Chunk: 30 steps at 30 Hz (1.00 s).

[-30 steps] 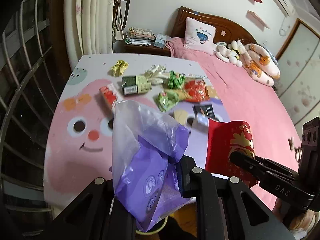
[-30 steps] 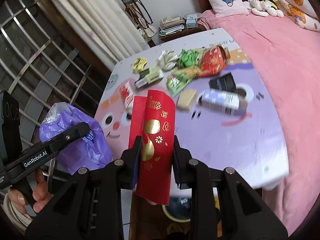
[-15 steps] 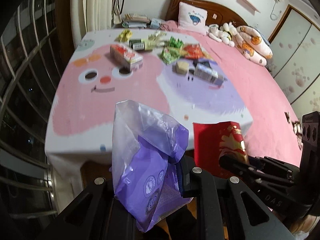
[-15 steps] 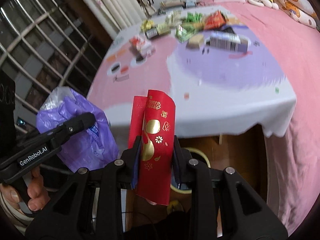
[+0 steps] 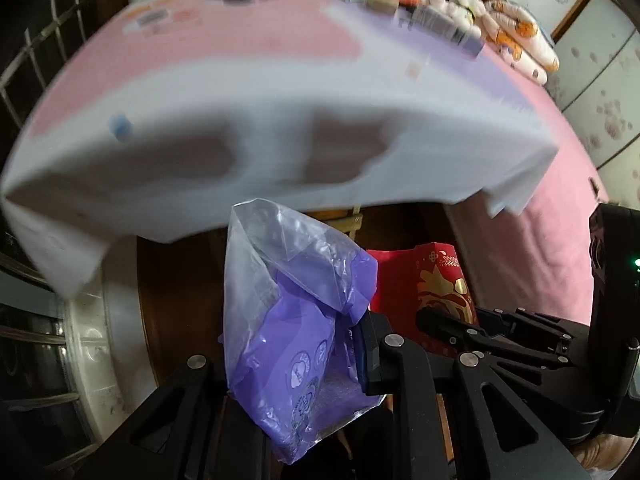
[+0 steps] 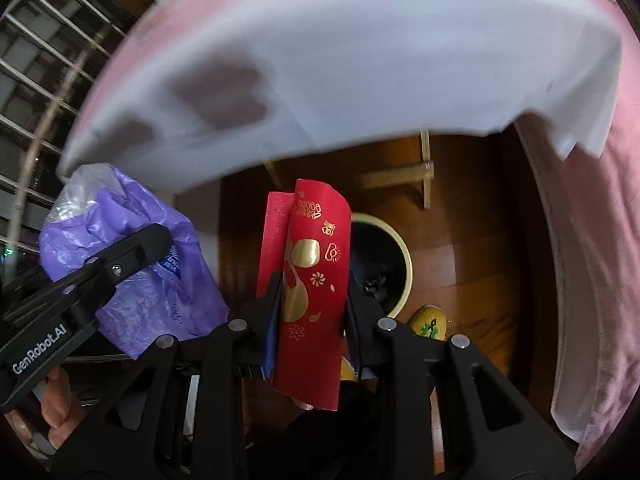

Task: Collect trash
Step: 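Carry the purple bag and red envelope down over the blue bin, then open both tools to drop the bag and envelope into the bin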

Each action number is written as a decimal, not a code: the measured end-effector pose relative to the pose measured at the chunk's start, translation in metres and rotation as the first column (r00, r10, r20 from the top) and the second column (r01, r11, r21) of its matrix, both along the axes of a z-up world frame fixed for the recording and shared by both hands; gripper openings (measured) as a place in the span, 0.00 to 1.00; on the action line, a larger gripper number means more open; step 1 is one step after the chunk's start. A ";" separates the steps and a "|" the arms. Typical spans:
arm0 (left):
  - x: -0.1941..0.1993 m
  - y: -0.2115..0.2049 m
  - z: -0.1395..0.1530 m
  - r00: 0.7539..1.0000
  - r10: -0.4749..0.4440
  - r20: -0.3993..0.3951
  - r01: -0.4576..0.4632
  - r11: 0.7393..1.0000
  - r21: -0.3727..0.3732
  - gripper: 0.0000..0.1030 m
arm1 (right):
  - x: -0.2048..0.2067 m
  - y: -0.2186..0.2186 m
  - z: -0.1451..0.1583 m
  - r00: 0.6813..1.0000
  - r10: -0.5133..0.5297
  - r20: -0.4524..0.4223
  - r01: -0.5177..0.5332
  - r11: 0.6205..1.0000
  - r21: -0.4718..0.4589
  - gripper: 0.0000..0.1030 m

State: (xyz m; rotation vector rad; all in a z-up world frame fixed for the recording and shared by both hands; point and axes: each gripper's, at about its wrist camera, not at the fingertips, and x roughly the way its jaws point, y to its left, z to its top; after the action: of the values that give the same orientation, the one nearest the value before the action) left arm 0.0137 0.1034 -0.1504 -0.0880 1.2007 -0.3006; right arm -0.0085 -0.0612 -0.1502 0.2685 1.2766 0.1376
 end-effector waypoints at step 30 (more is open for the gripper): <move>0.053 -0.019 -0.261 0.991 0.018 -0.134 -0.004 0.995 0.101 0.81 | 0.041 -0.020 -0.272 0.992 -0.008 -0.128 0.004 1.000 -0.029 0.52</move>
State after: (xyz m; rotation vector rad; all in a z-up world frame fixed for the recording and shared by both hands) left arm 0.0668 0.0843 -0.4118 -0.0275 1.3475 -0.2265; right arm 0.0330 -0.0810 -0.4222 0.2603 1.4040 0.0981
